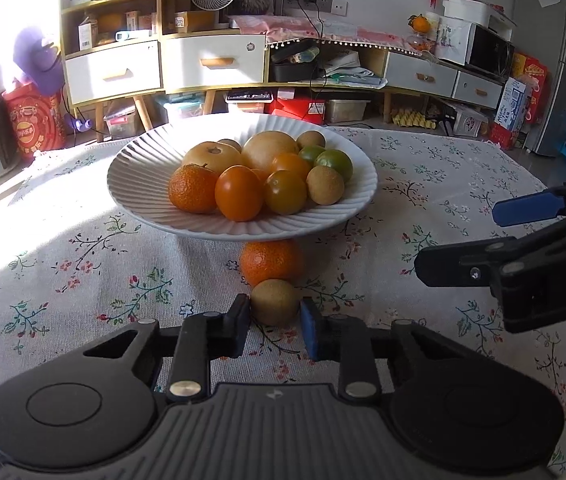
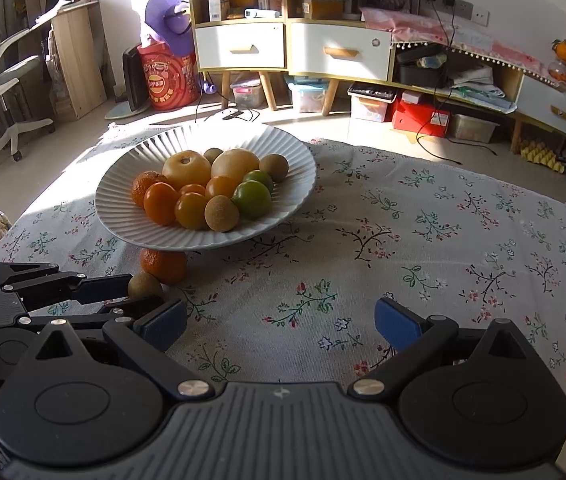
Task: Organize fruits
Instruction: 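Close left tool on the last brown pear while right tool closes on the orange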
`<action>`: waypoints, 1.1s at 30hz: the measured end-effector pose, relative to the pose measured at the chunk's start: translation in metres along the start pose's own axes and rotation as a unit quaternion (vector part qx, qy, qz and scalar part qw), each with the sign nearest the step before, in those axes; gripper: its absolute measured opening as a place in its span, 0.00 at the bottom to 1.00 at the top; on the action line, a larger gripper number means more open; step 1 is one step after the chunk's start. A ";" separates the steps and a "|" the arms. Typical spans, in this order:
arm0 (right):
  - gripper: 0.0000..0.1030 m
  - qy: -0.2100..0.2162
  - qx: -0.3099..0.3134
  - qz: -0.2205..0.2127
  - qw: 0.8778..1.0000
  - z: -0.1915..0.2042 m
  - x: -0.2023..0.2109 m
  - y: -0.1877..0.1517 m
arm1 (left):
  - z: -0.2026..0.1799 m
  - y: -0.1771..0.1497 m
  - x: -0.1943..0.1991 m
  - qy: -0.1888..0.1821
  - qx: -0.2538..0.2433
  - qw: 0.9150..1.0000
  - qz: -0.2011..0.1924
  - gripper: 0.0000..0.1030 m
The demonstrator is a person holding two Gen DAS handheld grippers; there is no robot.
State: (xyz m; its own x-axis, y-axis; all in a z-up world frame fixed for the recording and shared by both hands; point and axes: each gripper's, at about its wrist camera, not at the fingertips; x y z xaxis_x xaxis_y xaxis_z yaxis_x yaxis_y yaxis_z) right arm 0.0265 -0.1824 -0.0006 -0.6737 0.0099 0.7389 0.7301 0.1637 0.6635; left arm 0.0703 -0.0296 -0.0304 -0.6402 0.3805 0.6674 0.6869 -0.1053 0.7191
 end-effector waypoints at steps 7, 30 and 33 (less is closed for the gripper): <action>0.97 0.002 -0.001 0.002 1.000 0.002 -0.002 0.000 | 0.006 0.000 0.011 -0.004 -0.004 1.000 0.009 0.12; 0.72 0.080 0.007 -0.036 0.996 0.046 -0.035 0.016 | 0.038 0.005 0.028 0.028 -0.001 0.998 0.053 0.12; 0.59 0.077 0.012 -0.035 0.996 0.050 -0.039 0.017 | 0.040 0.004 0.028 0.025 0.000 0.998 0.055 0.12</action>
State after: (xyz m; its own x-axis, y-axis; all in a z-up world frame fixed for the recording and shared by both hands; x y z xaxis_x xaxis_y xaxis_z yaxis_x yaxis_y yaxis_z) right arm 0.0591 -0.1313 -0.0242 -0.6959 -0.1540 0.7014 0.6779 0.1817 0.7124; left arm 0.0686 0.0175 -0.0165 -0.5778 0.3195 0.7510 0.7542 -0.1429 0.6410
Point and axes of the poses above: each gripper's, at about its wrist camera, not at the fingertips, and x roughly against the way its jaws point, z to its left, y to its top, and after that the axes turned 12 degrees about x, right-handed
